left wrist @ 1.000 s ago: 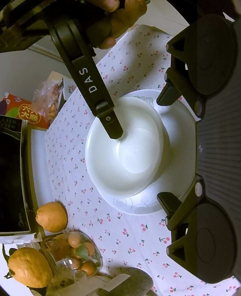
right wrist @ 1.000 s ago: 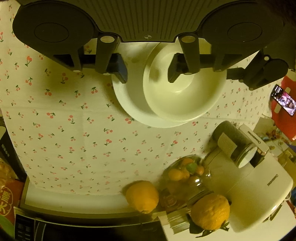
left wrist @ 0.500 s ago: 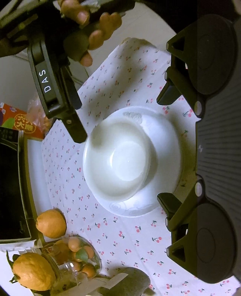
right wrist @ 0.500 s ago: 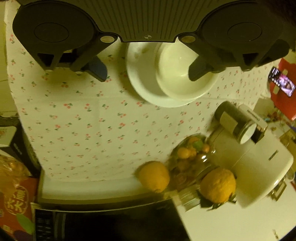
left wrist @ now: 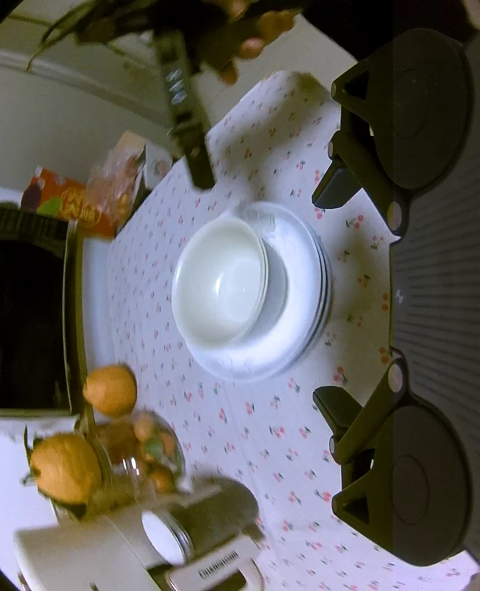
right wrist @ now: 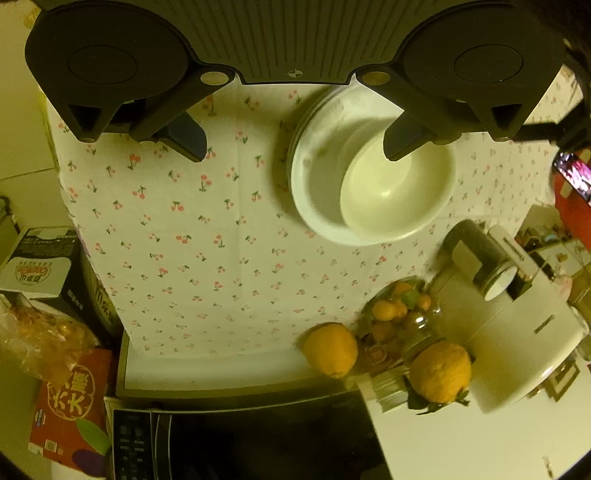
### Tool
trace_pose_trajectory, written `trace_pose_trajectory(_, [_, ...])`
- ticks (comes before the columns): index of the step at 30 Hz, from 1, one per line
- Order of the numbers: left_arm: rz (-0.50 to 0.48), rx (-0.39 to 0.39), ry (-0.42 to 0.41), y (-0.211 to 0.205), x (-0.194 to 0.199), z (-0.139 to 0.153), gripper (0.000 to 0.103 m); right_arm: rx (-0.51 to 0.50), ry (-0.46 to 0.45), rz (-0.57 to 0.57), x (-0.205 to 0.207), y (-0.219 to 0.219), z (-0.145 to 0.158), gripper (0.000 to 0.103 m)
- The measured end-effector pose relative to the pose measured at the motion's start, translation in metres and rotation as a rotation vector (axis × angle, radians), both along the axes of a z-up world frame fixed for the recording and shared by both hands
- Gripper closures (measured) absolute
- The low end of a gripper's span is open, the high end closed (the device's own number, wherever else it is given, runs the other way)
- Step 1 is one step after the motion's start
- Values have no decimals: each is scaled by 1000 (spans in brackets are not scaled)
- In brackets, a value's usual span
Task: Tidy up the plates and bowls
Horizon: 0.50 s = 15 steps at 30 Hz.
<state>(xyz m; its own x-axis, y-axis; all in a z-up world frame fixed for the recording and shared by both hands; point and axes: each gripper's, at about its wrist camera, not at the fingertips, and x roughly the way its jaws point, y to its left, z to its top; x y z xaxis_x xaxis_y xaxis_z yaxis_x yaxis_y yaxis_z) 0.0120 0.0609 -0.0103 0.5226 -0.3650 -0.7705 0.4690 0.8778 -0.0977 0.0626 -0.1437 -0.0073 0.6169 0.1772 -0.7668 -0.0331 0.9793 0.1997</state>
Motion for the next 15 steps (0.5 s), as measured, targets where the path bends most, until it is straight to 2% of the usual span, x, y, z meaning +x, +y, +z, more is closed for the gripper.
trace_pose_trajectory(8, [186,8,-23,5,-15,-4,0,-137,-28,2,-38,26,-18,0])
trace_pose_trajectory(15, [309,43,-65,2,-27,-10,0,-158,-65,-60,-63,41,-32,0])
